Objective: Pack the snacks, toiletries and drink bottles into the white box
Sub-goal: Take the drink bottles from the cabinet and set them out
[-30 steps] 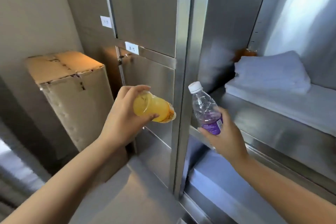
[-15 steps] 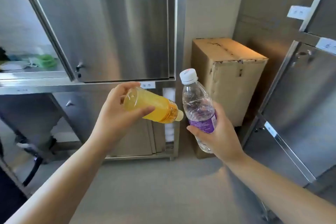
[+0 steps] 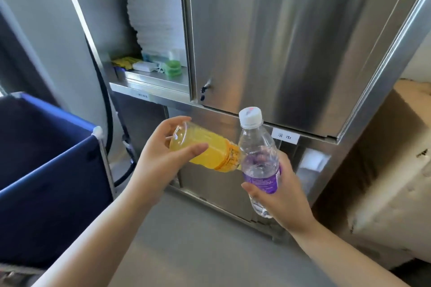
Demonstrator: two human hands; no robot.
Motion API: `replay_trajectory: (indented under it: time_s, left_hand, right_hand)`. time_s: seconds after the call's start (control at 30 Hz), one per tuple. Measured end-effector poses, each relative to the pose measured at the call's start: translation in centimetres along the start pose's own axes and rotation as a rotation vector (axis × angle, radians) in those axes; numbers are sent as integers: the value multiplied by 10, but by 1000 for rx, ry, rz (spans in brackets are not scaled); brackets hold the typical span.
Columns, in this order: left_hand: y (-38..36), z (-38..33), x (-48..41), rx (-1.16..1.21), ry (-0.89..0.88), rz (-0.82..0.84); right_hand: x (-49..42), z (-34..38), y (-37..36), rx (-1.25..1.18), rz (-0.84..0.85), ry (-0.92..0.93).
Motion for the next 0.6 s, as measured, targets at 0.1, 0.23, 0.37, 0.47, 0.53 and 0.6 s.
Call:
replay_trajectory:
  time_s: [0.1, 0.23, 0.37, 0.47, 0.53, 0.6]
  left_hand:
    - [0, 5, -30, -7, 14, -58]
    - [13, 16, -63, -63, 17, -160]
    - [45, 34, -89, -153, 22, -254]
    - [83, 45, -112, -231, 24, -334]
    - [112, 54, -132, -266, 38, -378]
    - [143, 65, -157, -275, 42, -414]
  right_hand:
    - [-38, -12, -17, -8, 93, -10]
    - [-83, -28, -51, -28, 192, 5]
    - [-115, -44, -106, -71, 264, -11]
    - [-139, -44, -161, -123, 318, -10]
    - [-155, -41, -204, -158, 368, -2]
    - [-172, -39, -248, -174, 398, 5]
Point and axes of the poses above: each hand's wrist, its own x-axis away from the middle knuckle, its own y-axis out of the back of the hand, z = x × y, the point moved 8 cm from there along -x, towards the middle knuckle, and after that the axes turned 10 degrees about -z, right-handed, at the moved point
